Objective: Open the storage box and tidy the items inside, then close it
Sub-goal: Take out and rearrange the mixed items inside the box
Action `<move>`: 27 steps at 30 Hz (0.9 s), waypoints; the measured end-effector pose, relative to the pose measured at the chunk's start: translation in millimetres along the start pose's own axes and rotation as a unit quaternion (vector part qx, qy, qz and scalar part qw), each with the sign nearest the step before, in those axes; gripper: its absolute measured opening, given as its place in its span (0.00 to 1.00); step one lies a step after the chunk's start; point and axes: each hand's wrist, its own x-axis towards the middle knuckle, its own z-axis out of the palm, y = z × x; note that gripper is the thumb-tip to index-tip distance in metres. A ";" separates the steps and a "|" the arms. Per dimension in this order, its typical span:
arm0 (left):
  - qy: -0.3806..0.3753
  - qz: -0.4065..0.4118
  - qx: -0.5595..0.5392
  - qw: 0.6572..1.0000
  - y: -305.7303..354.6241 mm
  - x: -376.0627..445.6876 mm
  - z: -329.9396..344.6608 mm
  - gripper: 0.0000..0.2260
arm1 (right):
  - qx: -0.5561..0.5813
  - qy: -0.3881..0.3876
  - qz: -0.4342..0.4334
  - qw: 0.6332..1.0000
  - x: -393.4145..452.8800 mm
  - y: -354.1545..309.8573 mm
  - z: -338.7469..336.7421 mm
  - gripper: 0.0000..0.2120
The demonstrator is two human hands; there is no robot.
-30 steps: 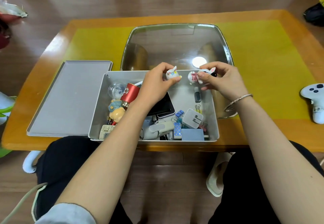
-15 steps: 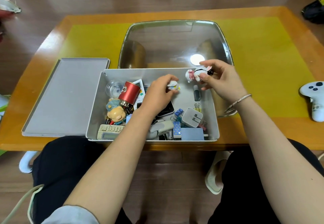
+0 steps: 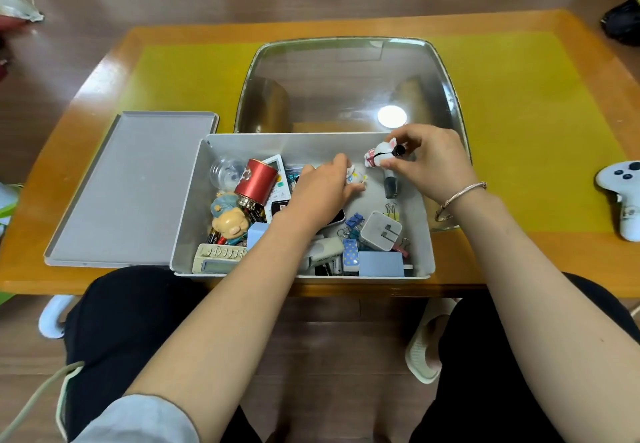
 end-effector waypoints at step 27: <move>0.164 -0.048 -0.174 0.970 -7.6 -6.1 -4.6 0.11 | -0.232 -0.040 -0.031 0.971 21.4 6.7 18.0 0.13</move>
